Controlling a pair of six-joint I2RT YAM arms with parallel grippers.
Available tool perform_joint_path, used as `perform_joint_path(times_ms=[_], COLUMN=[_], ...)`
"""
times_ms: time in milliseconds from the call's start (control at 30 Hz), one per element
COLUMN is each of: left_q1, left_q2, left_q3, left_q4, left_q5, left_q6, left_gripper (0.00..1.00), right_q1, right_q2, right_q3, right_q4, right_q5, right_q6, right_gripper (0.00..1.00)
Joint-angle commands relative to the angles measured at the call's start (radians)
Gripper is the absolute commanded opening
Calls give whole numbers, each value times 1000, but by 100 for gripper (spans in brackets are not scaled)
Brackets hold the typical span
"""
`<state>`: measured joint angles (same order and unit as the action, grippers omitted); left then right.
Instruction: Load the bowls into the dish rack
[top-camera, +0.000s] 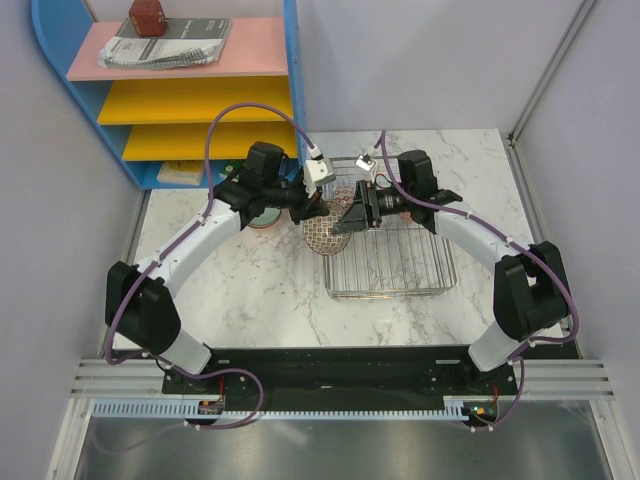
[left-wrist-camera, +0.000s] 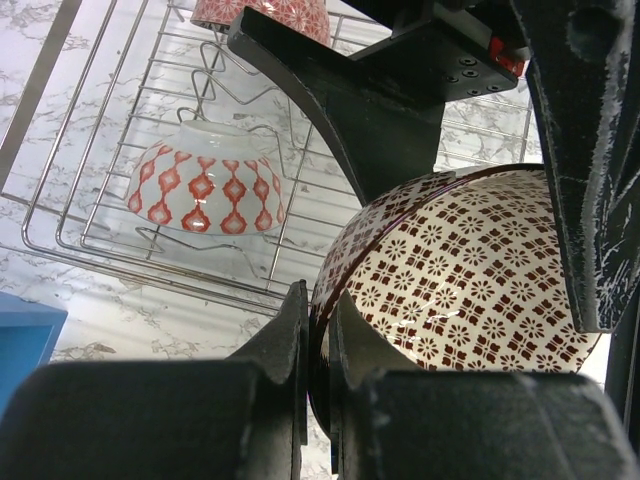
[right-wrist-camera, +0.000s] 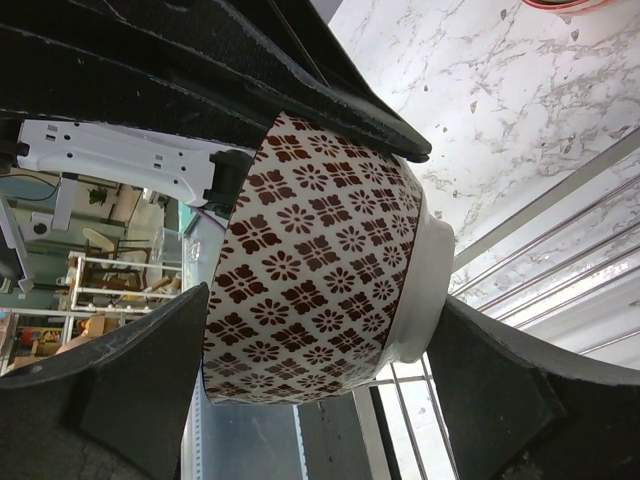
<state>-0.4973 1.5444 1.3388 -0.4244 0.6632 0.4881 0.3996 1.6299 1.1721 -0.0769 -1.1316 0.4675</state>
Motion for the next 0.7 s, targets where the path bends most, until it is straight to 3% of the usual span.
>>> perform_joint_path(times_ms=[0,267,367,400,433,500,567,600,667], left_q1=[-3,-3,-3,-3,-3,-3,-3,-3,-3], left_q2=[-1,3,6,6,6,3,0,-1,-1], left_q3=[56,53,53,49,49,48,45,43,42], left_q4=[62,62,62,62,62,62,62,64,62], left_q5=[15,15,15,16,16,18,22,22,24], left_q6=[15,17,15,15,15,12,12,12,9], left_gripper=[2,2,2,2,2,2,2,2,3], right_q1=[15,16,16,16,15,15,13,10,2], right_q2=[-30,-42,-45,-48,-51,-61,-70,-73,-70], right_q3=[0,0,-5,-8,-20,-43,-86,-97,-109], right_q4=[29,34,48,69,100,161,274,332,347], right_q5=[-80,-96,-94,-89,-80,-70,-60,-56,-42], right_q6=[-18,-24,-13,-4,32,86,173,196,221], right_gripper=[90,70,43,29,23,12,10,5,0])
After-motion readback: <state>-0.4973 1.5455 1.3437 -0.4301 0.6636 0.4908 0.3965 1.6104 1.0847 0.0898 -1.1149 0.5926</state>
